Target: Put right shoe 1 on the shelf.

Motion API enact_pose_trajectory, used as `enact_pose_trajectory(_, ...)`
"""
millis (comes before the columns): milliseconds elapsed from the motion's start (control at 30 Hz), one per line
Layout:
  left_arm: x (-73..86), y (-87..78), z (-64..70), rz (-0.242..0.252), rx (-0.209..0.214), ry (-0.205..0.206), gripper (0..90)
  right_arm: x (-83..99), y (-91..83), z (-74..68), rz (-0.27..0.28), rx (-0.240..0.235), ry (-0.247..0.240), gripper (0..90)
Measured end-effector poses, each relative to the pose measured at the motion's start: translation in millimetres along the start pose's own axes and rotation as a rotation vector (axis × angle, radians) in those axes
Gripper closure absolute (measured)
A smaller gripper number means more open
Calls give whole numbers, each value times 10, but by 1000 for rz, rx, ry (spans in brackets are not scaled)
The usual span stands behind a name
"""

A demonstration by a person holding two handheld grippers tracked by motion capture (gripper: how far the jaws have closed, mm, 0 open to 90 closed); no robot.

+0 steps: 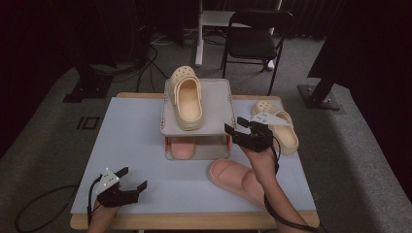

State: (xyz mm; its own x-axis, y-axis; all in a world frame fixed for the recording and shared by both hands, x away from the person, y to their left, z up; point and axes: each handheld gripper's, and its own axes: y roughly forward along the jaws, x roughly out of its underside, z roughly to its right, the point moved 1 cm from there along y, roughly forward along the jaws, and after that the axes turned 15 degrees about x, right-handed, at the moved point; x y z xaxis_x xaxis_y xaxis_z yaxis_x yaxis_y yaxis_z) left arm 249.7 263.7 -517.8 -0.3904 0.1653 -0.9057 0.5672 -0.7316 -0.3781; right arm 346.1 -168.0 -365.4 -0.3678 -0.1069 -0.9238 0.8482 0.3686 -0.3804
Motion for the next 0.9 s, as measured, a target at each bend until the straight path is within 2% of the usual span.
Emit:
enact_pose_trajectory(400, -3, 5, -3, -1, -1, 7, 68, 345, -113, 179, -26, -23, -6, 394)
enact_pose_trajectory(633, -2, 5, 0, -4, -1, 8, 68, 565, -126, 276, -59, -23, -35, 375)
enact_pose_trajectory(700, -2, 6, 1, -3, 0, 7, 68, 617, -140, 305, -64, -8, -39, 376)
enact_pose_trajectory(767, -3, 6, 6, -3, -1, 4, 68, 678, -140, 338, -78, -20, -35, 376)
enact_pose_trajectory(900, 0, 3, 13, 0, 0, 3, 68, 820, -145, 398, -109, -26, -62, 377)
